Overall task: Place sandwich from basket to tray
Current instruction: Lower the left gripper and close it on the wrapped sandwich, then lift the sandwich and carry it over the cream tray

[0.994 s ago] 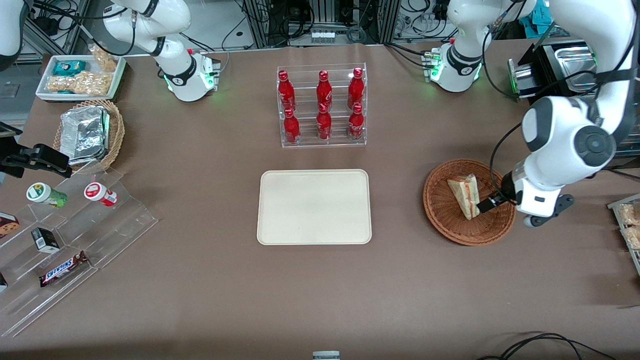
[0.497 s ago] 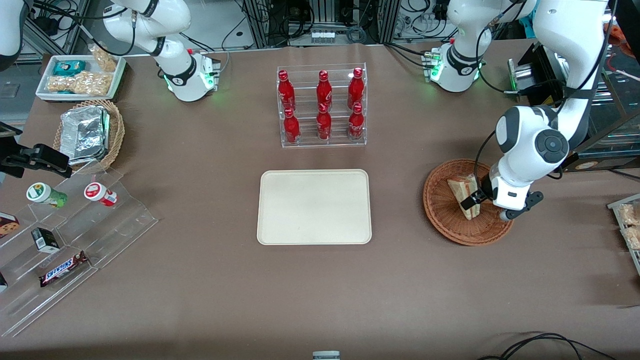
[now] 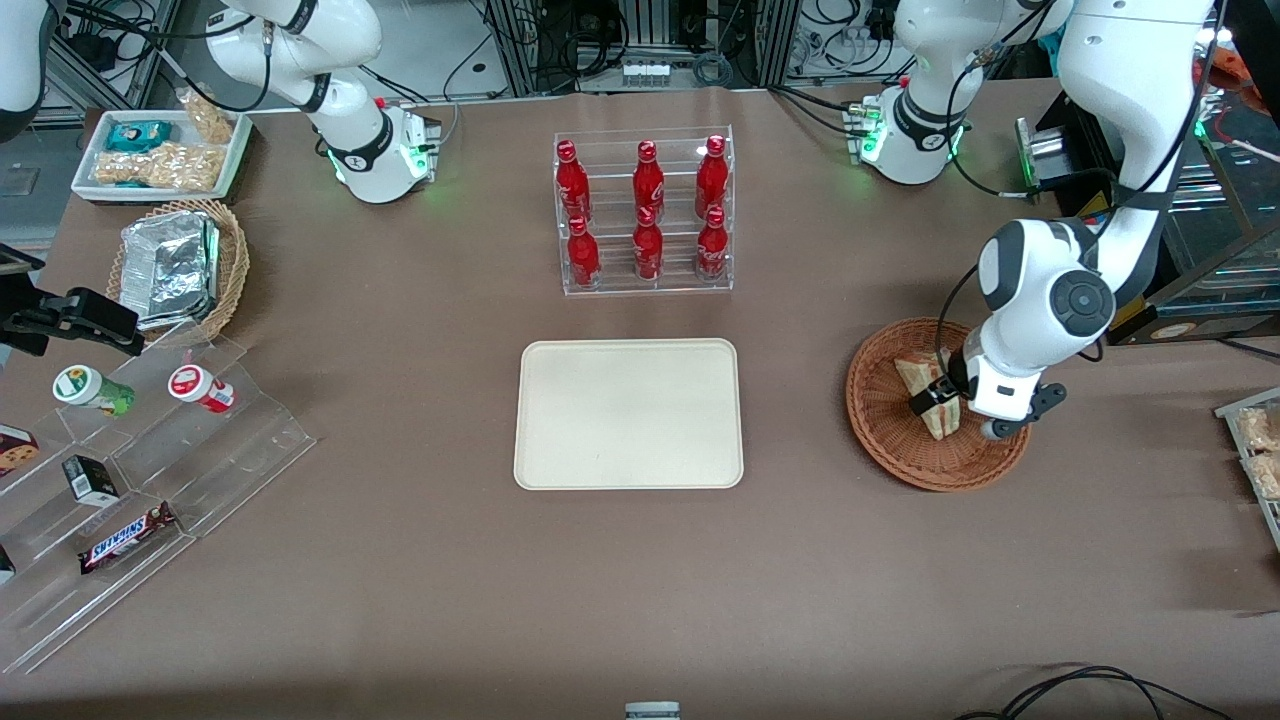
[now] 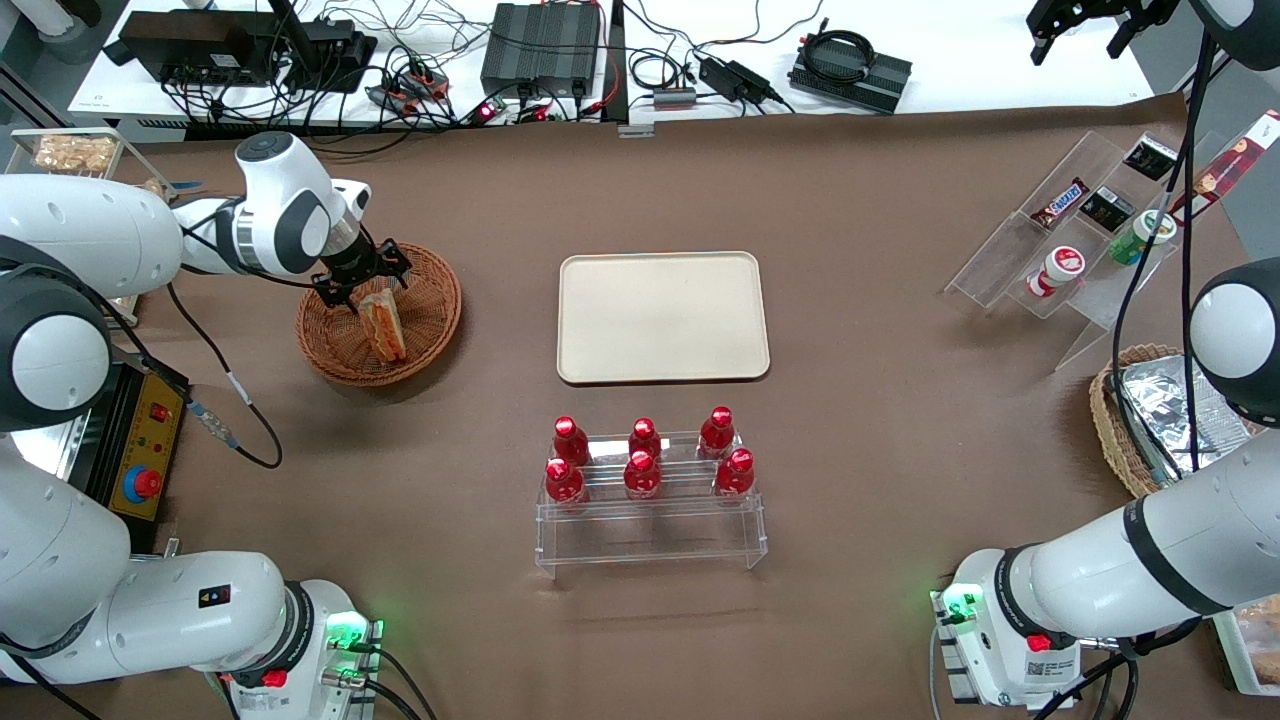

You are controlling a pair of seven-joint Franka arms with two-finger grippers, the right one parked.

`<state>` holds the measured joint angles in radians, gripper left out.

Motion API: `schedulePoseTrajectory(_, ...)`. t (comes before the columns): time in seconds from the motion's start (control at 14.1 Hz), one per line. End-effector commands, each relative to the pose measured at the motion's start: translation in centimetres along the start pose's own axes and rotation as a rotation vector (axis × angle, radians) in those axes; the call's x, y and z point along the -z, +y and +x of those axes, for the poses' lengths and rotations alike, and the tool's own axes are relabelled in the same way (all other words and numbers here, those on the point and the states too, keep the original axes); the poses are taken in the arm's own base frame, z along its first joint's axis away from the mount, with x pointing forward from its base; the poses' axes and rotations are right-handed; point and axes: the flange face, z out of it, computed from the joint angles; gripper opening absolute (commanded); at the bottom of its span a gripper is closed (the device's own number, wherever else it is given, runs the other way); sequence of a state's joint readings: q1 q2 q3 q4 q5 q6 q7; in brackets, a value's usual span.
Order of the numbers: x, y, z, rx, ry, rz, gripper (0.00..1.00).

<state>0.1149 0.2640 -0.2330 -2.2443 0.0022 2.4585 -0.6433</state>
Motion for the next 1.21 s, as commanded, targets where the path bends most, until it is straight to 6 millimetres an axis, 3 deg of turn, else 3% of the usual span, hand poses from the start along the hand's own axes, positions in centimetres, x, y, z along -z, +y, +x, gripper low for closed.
schedulePoseTrajectory(0.0, -0.7, 1.0, -1.0, 0.018, -0.013, 0.002, 0.73)
schedulePoseTrajectory(0.14, -1.3, 1.6, -2.0, 0.017, -0.045, 0.028, 0.36)
schedulePoseTrajectory(0.28, -1.1, 1.5, -2.2, 0.003, -0.054, 0.039, 0.12)
schedulePoseTrajectory(0.5, 0.0, 1.4, -2.2, -0.010, -0.055, 0.055, 0.01)
schedulePoseTrajectory(0.71, 3.9, 3.2, -2.6, -0.034, -0.023, 0.049, 0.00)
schedulePoseTrajectory(0.99, 10.8, 11.0, -5.1, -0.096, -0.032, 0.065, 0.00)
schedulePoseTrajectory(1.14, 11.4, 15.6, -8.9, -0.192, -0.038, 0.065, 0.01)
